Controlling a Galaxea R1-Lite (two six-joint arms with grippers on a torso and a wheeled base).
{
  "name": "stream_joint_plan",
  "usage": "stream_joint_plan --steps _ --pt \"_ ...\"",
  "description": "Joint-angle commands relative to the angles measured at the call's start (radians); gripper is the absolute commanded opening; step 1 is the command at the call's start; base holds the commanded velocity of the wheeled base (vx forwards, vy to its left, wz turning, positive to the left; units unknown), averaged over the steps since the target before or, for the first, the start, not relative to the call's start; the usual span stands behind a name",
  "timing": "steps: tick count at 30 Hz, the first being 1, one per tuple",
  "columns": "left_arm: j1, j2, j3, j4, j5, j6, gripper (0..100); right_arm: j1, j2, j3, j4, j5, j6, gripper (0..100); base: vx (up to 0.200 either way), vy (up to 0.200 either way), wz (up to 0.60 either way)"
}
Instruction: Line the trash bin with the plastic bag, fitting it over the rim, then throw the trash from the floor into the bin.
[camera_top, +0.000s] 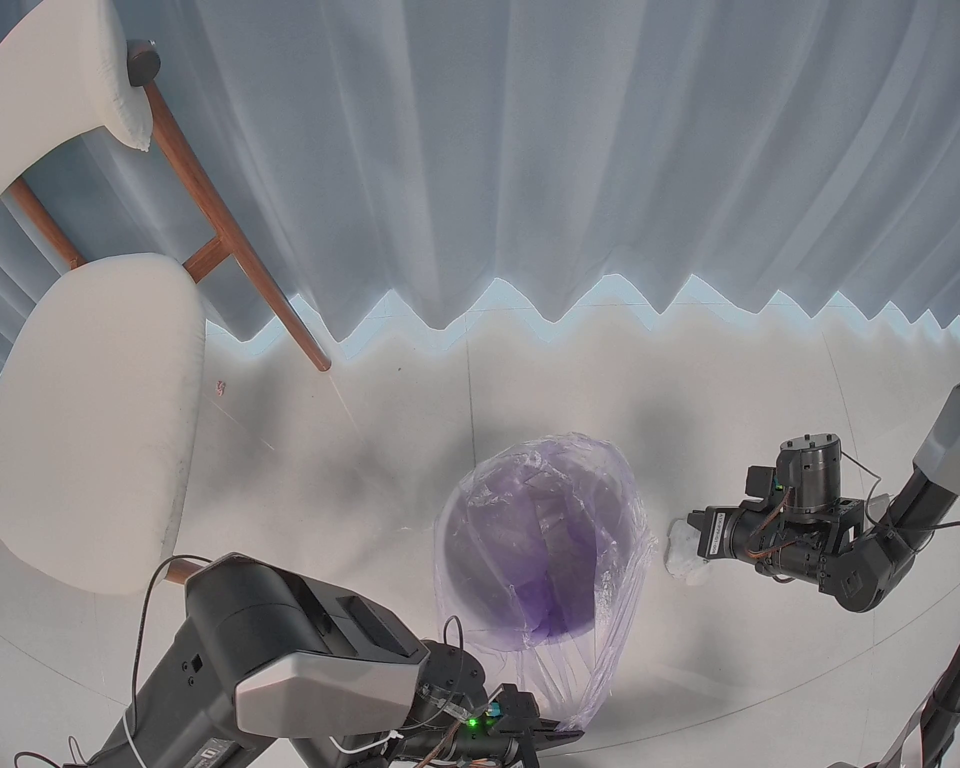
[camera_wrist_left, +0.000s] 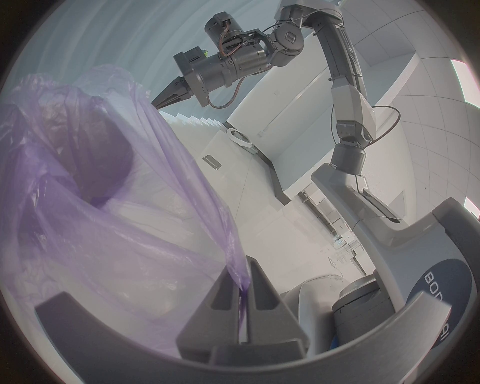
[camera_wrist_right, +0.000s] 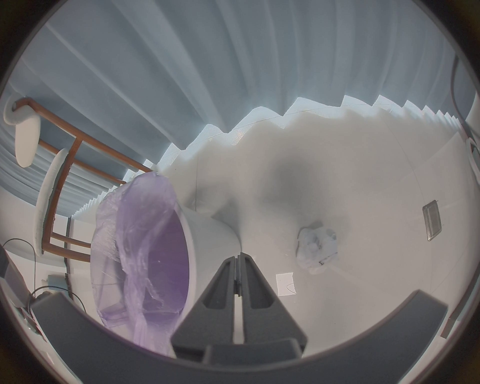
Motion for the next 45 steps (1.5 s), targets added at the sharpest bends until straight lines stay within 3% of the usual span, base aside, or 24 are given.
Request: stream_joint_plan --steps 1,3,4,6,7,12,20,28,33,34,45 --pt "-0.005 0.01 0.001 -0.003 0.003 0.0 0 0.0 0.001 0.035 -0.008 0.002 -0.001 0 0.0 0.0 0.0" --pt "-0.005 0.009 -0.006 -0.001 0.003 0.0 0 0.0 -0.022 0.043 -0.004 0.002 -0.001 0 0.0 0.0 0.0" --pt "-0.005 0.009 -0.01 -0.001 0.005 0.0 0 0.0 -0.033 0.044 -0.002 0.002 -0.001 100 0.0 0.0 0.0" --pt "-0.008 0.009 -0.016 -0.003 0.005 0.0 0 0.001 -0.061 0.043 -0.004 0.004 0.004 100 0.0 0.0 0.0" --pt "-0.013 0.009 -0.016 -0.003 0.005 0.0 100 0.006 -0.078 0.041 -0.007 0.004 0.006 100 0.0 0.0 0.0" --pt "-0.037 0.007 -0.016 -0.003 0.005 0.0 100 0.083 -0.15 0.05 0.007 0.007 0.027 100 0.0 0.0 0.0" --pt "-0.045 -0.023 -0.01 -0.003 0.005 0.0 100 0.164 -0.102 0.037 0.007 0.004 0.029 100 0.0 0.0 0.0" --pt "-0.054 -0.095 0.013 -0.003 0.037 -0.002 100 0.169 -0.01 0.009 -0.012 0.002 0.029 100 0.0 0.0 0.0" --pt "-0.049 -0.214 0.102 -0.003 0.045 -0.003 100 0.162 0.057 -0.069 -0.012 -0.001 0.044 100 0.0 0.0 0.0" --pt "-0.046 -0.232 0.114 -0.003 0.051 -0.008 100 0.162 0.064 -0.08 -0.012 -0.002 0.047 0 0.0 0.0 0.0" --pt "-0.054 -0.345 0.223 -0.003 0.091 -0.051 100 0.141 0.051 -0.072 -0.012 -0.009 0.091 0 0.0 0.0 0.0"
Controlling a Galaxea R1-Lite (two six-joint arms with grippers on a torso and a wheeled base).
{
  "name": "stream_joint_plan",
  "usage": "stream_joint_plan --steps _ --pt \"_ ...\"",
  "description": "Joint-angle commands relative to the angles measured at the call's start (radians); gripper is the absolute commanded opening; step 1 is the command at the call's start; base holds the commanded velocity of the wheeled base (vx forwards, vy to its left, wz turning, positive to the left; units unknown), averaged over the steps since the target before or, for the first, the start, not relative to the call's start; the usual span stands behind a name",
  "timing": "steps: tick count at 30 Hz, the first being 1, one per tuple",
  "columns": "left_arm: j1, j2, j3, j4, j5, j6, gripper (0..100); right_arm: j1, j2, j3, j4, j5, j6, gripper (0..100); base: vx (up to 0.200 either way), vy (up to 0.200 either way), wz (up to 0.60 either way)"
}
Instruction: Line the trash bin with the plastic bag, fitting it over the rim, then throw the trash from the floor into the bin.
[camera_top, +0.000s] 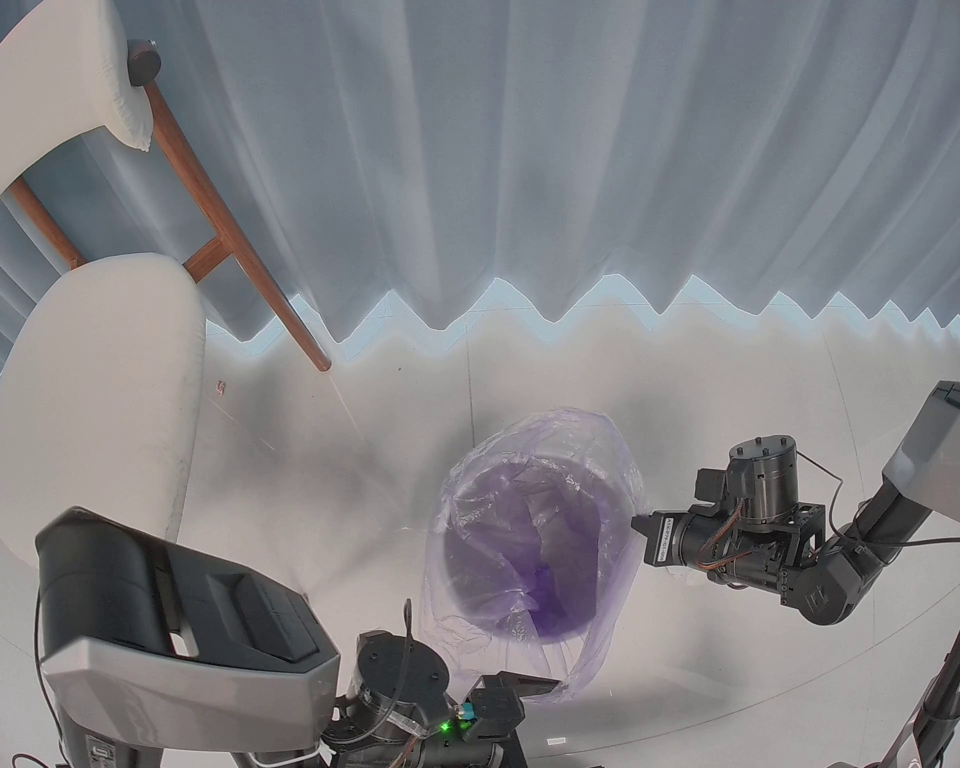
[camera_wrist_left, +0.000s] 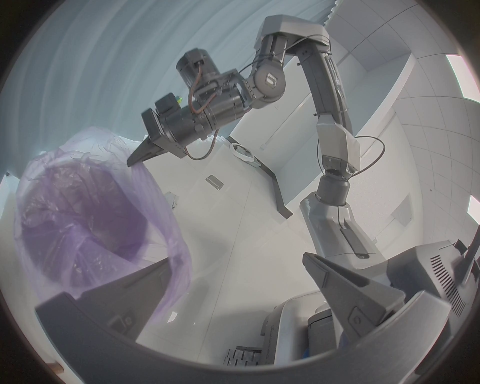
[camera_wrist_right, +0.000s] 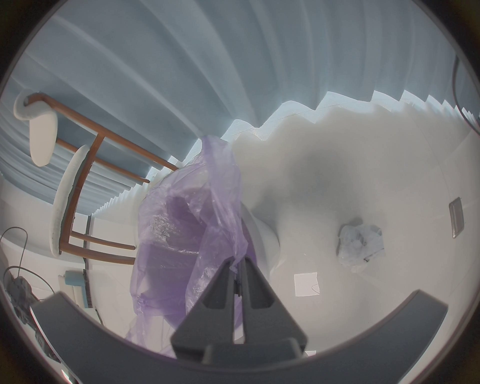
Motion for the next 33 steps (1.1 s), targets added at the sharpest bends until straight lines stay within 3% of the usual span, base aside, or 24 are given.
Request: stream_joint_plan --steps 1,9,15,21,22,23,25,29,33 --pt "-0.004 -0.054 0.032 0.0 0.012 -0.013 100 -0.015 0.004 0.003 -0.002 0.0 0.011 0 0.0 0.0 0.0" --pt "-0.045 -0.01 0.026 -0.002 0.062 -0.047 100 -0.032 0.002 0.008 -0.003 0.001 0.01 0 0.0 0.0 0.0" --pt "0.012 -0.105 0.027 -0.002 0.097 -0.105 100 -0.072 0.002 0.015 -0.003 0.007 -0.001 0 0.0 0.0 0.0" --pt "0.088 -0.252 0.04 -0.002 0.227 -0.278 100 -0.103 0.022 0.019 -0.003 0.015 -0.01 0 0.0 0.0 0.0" --pt "0.104 -0.289 0.038 -0.002 0.289 -0.344 100 -0.109 0.04 0.02 -0.005 0.021 -0.01 0 0.0 0.0 0.0" --pt "0.104 -0.289 0.038 -0.002 0.289 -0.344 100 -0.11 0.042 0.02 -0.005 0.021 -0.01 0 0.0 0.0 0.0" --pt "0.111 -0.344 0.049 -0.002 0.361 -0.422 100 -0.126 0.074 0.028 -0.04 0.021 -0.012 0 0.0 0.0 0.0" --pt "0.095 -0.424 0.129 0.0 0.44 -0.498 100 -0.132 0.133 0.068 -0.149 0.021 -0.026 0 0.0 0.0 0.0" --pt "0.095 -0.487 0.267 -0.002 0.456 -0.513 100 -0.136 0.189 0.106 -0.258 0.033 -0.076 0 0.0 0.0 0.0"
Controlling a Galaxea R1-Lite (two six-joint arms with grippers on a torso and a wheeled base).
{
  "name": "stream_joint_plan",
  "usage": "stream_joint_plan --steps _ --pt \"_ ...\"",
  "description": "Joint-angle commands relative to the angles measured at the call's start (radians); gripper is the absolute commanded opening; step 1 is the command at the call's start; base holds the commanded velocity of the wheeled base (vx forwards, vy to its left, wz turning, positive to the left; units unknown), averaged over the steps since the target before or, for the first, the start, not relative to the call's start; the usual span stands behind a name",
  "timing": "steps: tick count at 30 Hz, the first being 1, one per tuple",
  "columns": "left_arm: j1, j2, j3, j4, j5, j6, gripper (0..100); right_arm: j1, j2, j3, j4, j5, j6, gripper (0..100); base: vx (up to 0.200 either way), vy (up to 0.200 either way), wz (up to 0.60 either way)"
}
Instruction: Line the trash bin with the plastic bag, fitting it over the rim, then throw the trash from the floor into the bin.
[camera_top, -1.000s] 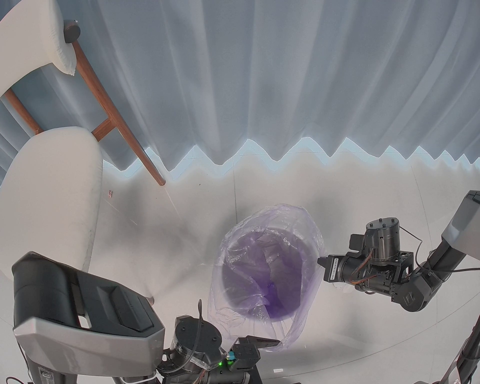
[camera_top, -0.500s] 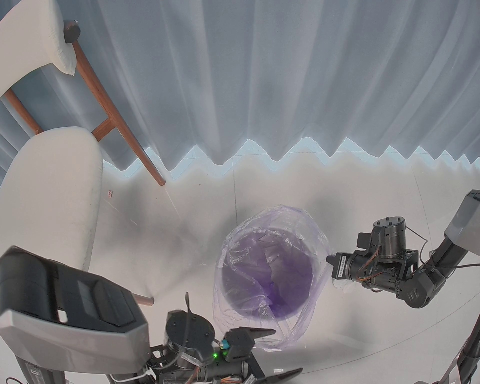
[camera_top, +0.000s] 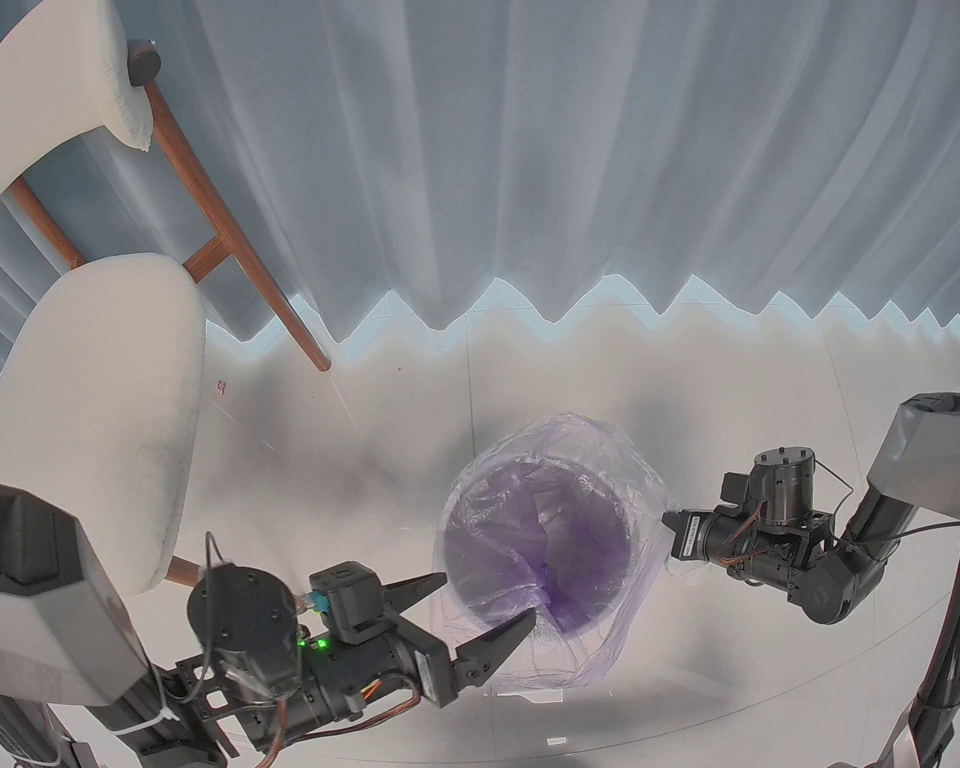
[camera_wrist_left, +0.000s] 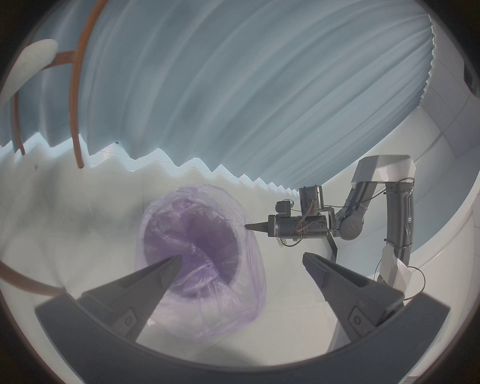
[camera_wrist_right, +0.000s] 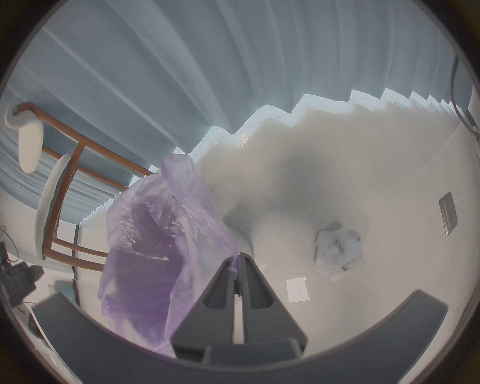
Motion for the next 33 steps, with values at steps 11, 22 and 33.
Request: stream_joint_plan --steps 11,22,33 --pt "0.006 -0.176 0.234 0.0 0.05 -0.089 100 -0.012 0.169 0.111 -0.222 0.028 -0.076 0 0.0 0.0 0.0" --pt "-0.007 -0.182 0.234 0.0 0.127 -0.106 100 -0.018 0.244 0.097 -0.277 0.027 -0.071 0 0.0 0.0 0.0" --pt "-0.054 -0.192 0.234 0.0 0.178 -0.106 100 -0.032 0.331 0.048 -0.363 0.024 -0.047 0 0.0 0.0 0.0"
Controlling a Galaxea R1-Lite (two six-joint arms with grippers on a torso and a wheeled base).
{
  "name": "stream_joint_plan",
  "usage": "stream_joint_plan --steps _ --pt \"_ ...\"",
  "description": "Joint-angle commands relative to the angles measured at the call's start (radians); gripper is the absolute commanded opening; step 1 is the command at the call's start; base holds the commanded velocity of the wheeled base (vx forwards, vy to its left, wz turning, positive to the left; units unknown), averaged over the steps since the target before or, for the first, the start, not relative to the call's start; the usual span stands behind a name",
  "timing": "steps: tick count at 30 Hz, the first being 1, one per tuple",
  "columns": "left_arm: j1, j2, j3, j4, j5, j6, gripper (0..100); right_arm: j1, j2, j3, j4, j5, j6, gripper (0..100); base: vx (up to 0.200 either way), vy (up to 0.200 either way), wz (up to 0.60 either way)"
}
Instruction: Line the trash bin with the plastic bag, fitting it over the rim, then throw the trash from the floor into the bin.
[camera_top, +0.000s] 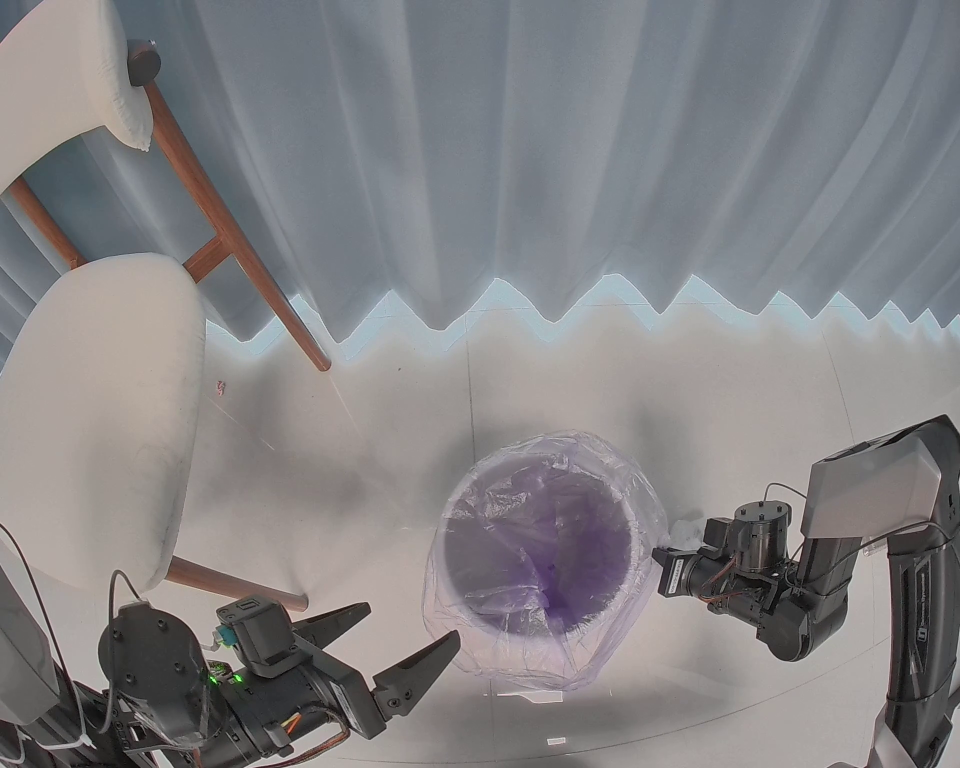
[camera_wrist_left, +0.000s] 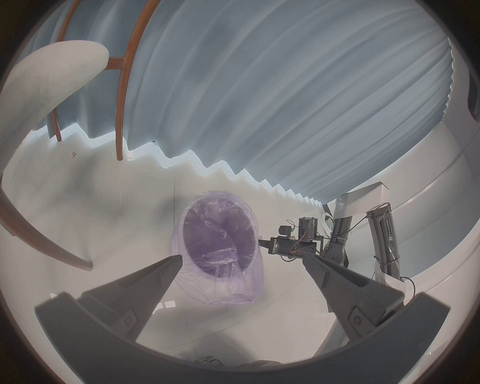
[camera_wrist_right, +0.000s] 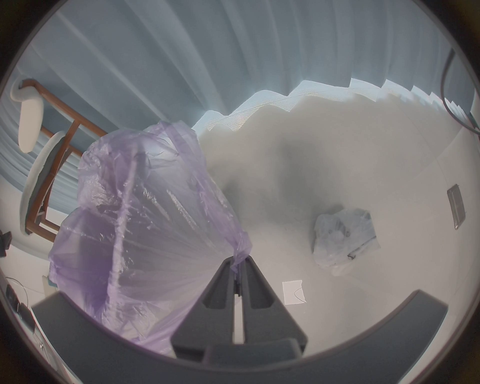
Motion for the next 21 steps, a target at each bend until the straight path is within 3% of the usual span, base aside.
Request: stream_joint_plan --steps 1,6,7,14,17,21 --pt "-0.016 -0.006 0.017 -0.001 0.003 0.0 100 -0.004 0.033 -0.009 -0.005 0.002 0.009 0 0.0 0.0 0.0" --pt "-0.025 -0.001 0.017 0.001 0.034 -0.002 100 -0.004 0.043 -0.029 -0.005 0.002 0.044 0 0.0 0.0 0.0" --pt "-0.026 0.0 0.017 0.001 0.048 -0.022 100 -0.004 0.04 -0.028 -0.003 0.005 0.044 100 0.0 0.0 0.0" --pt "-0.011 -0.014 0.017 -0.001 0.052 -0.124 100 -0.006 -0.044 0.044 -0.075 -0.002 0.156 100 0.0 0.0 0.0" --pt "0.009 -0.029 0.014 -0.001 0.052 -0.158 100 -0.01 -0.119 0.115 -0.095 0.005 0.193 100 0.0 0.0 0.0" --pt "0.037 -0.035 0.017 0.002 0.019 -0.197 100 -0.026 -0.289 0.293 -0.115 0.02 0.312 100 0.0 0.0 0.0"
